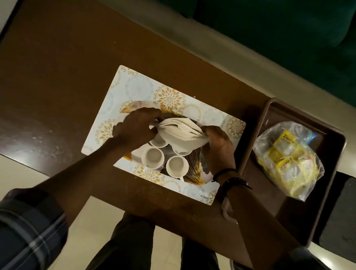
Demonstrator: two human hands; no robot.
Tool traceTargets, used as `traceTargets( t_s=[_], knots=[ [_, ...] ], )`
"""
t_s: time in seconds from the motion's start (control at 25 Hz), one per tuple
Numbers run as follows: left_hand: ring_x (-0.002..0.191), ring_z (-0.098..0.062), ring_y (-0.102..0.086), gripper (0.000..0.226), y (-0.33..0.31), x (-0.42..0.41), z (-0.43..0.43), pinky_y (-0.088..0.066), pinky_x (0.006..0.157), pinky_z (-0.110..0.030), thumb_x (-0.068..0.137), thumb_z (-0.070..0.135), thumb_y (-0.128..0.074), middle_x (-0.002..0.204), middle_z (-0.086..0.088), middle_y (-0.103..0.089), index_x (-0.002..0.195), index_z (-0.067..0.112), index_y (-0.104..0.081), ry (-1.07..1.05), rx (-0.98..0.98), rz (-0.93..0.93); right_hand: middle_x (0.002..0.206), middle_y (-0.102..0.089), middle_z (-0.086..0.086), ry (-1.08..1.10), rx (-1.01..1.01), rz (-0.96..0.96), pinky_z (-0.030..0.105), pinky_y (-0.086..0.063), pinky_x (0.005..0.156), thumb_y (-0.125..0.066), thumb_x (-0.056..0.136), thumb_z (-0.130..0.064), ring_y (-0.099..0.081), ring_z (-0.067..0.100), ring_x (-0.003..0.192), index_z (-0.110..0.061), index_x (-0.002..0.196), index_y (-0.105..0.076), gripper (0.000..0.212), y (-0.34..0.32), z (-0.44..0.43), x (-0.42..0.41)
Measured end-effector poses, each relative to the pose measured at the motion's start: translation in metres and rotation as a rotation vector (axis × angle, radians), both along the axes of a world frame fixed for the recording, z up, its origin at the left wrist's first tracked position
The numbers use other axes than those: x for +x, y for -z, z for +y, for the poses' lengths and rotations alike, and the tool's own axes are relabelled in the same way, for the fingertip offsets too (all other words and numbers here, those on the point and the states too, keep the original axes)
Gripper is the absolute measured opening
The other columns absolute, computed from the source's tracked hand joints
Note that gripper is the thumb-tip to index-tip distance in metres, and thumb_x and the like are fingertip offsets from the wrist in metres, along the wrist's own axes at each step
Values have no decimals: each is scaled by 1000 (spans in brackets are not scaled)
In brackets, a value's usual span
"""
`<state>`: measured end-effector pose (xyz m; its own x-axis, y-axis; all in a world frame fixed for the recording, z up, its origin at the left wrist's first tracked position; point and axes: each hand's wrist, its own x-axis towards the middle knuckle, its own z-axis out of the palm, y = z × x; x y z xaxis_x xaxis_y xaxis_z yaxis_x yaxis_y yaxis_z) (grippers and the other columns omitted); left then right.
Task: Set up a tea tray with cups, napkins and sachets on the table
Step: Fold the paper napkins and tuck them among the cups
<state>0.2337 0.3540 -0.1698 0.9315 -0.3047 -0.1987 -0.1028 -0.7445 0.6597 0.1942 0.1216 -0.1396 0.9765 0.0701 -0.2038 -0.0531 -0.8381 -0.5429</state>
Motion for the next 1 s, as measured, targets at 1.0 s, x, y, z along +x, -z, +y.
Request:
traceTargets(
  t_s=[1.0],
  knots=[
    [89, -19, -64, 29, -5, 31, 6, -48, 73, -30, 80, 28, -71, 99, -7, -71, 102, 10, -63, 49, -140, 174, 83, -68, 11, -31, 114, 86, 29, -40, 64, -62, 87, -18, -62, 27, 76, -4, 92, -61, 14, 18, -9, 32]
  ],
)
